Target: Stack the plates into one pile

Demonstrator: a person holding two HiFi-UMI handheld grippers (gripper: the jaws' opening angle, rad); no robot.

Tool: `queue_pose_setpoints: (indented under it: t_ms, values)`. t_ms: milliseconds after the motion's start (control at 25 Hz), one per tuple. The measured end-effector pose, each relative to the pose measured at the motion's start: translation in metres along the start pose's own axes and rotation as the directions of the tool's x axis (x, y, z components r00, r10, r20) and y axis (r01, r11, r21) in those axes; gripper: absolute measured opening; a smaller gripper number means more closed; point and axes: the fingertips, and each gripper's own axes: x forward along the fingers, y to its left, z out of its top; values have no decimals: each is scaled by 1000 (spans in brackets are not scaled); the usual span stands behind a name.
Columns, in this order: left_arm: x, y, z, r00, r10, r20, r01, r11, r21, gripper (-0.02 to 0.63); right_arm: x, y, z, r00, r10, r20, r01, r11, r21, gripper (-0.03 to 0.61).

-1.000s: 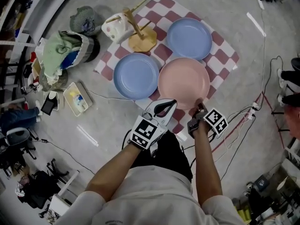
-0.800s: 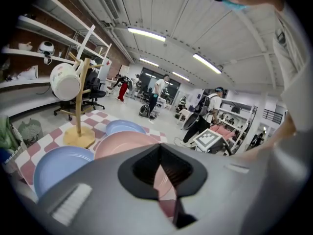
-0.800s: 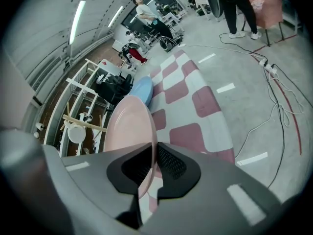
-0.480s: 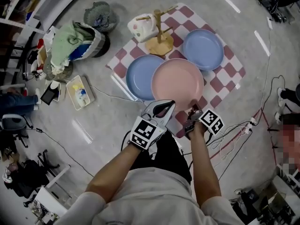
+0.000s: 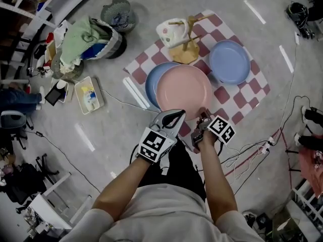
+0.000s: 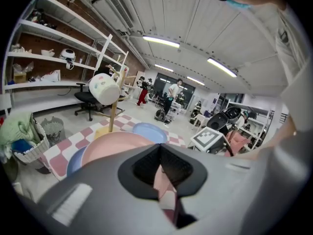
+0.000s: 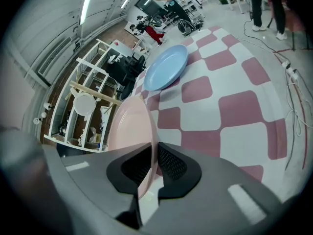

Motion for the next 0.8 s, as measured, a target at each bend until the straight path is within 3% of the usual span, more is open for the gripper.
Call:
queue_pose_setpoints:
  t_ms: [800]
  values:
    - [-24,60,-12,993,114,-10,-114,991,-69,6,73,31,-32,992,6,-122,-10,1000,-26,48]
